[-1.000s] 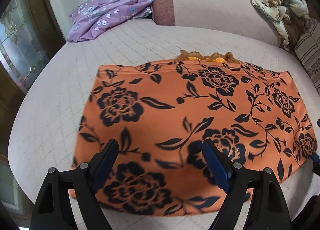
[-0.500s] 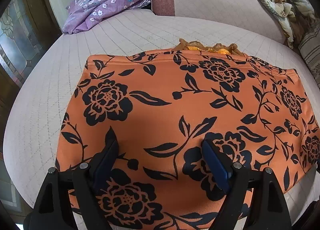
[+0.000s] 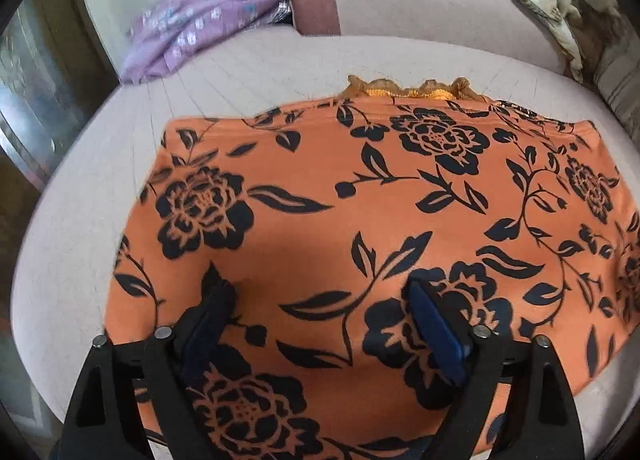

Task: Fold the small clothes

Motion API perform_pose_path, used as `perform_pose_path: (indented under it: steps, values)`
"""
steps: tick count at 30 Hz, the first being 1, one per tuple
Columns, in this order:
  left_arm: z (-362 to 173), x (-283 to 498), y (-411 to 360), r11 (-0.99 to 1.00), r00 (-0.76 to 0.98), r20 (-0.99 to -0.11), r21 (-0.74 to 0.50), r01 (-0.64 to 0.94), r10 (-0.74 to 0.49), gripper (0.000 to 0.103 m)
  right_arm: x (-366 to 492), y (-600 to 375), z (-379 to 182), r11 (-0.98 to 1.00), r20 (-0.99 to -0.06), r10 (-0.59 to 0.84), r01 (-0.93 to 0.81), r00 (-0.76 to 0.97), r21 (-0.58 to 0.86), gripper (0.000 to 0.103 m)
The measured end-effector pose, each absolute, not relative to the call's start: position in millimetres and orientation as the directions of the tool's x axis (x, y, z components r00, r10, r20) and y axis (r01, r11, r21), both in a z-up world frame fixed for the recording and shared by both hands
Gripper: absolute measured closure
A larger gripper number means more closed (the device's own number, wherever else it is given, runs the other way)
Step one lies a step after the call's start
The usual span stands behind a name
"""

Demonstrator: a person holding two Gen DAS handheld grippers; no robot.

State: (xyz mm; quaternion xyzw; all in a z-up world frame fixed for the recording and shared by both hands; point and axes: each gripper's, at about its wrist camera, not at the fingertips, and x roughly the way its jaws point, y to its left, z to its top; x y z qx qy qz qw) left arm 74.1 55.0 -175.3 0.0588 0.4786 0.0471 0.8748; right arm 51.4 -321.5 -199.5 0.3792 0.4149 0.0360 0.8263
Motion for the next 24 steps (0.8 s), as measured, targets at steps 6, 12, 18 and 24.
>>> perform_pose_path:
  steps: [6,12,18,24]
  values:
    - [-162.6,71.5,52.5,0.991,0.566,-0.817,0.130,-0.010,0.113,0.013,62.3,-317.2,-199.3,0.738,-0.668,0.376,0.228,0.642,0.635,0.041]
    - [-165.0,75.1,69.4,0.999,0.531,-0.846,0.053,-0.001,0.045,0.010,74.5,-305.7,-185.1,0.797,-0.712,0.354,0.203,0.606,0.569,0.080]
    - [-119.2,37.5,140.2,0.990,0.650,-0.758,-0.045,-0.136,0.054,0.010,84.3,-236.8,-87.6,0.871,-0.620,0.377,-0.036,0.688,0.490,0.082]
    - [-118.6,-4.3,223.0,0.939,0.688,-0.709,-0.108,-0.326,0.158,0.010,72.6,-105.2,-52.8,0.839,-0.569,0.536,-0.321,0.624,0.439,0.082]
